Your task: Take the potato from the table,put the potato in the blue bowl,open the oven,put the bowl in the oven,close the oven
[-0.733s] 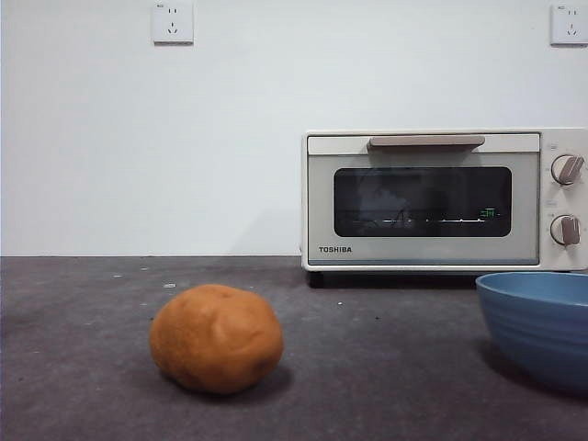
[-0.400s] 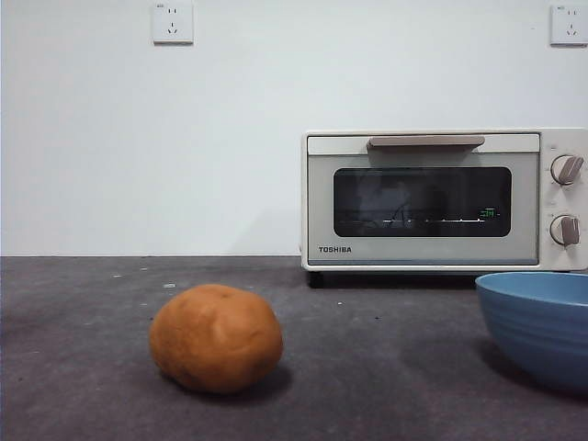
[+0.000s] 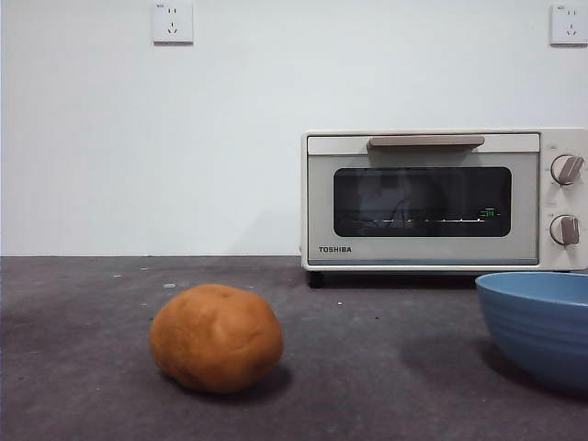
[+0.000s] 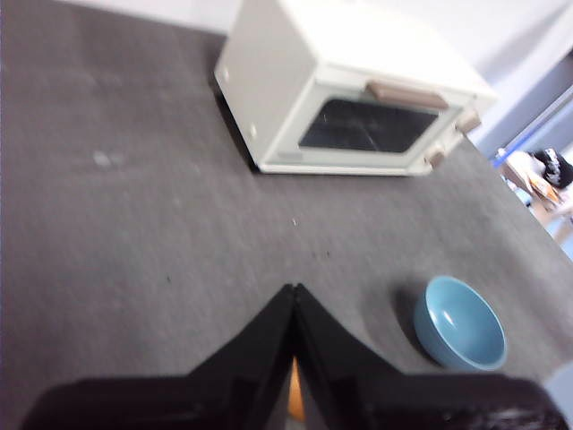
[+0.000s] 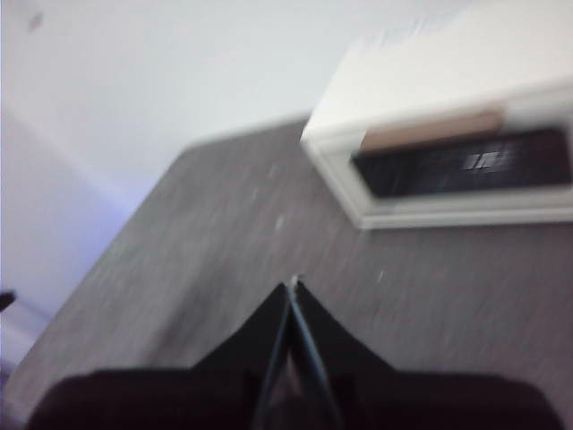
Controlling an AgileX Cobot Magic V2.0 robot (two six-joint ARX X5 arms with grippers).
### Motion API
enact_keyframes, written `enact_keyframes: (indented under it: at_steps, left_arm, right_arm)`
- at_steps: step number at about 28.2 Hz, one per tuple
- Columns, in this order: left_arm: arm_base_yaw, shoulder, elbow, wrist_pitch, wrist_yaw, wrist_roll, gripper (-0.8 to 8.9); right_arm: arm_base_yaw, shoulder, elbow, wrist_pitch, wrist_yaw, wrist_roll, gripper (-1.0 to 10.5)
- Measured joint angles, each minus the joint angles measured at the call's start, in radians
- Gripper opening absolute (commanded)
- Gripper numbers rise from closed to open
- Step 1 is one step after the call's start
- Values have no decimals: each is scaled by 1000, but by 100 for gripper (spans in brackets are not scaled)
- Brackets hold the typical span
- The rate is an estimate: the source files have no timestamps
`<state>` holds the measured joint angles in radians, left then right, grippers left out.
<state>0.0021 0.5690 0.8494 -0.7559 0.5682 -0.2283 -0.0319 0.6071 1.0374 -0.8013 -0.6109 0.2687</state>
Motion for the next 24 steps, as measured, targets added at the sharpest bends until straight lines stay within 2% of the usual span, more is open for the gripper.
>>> enact_keyframes:
  at_steps: [4, 9, 17, 24]
  left_arm:
    - [0, 40, 0, -60, 28, 21, -5]
    - [0, 79, 0, -158, 34, 82, -5]
    - [0, 90, 0, -239, 37, 159, -5]
    - [0, 88, 0, -284, 38, 175, -5]
  right_arm:
    - [20, 118, 21, -26, -22, -36, -8]
    - [133, 279, 43, -38, -9, -60, -8]
    - [465, 524, 135, -40, 235, -75, -8]
    - [718, 768, 281, -48, 332, -95, -3]
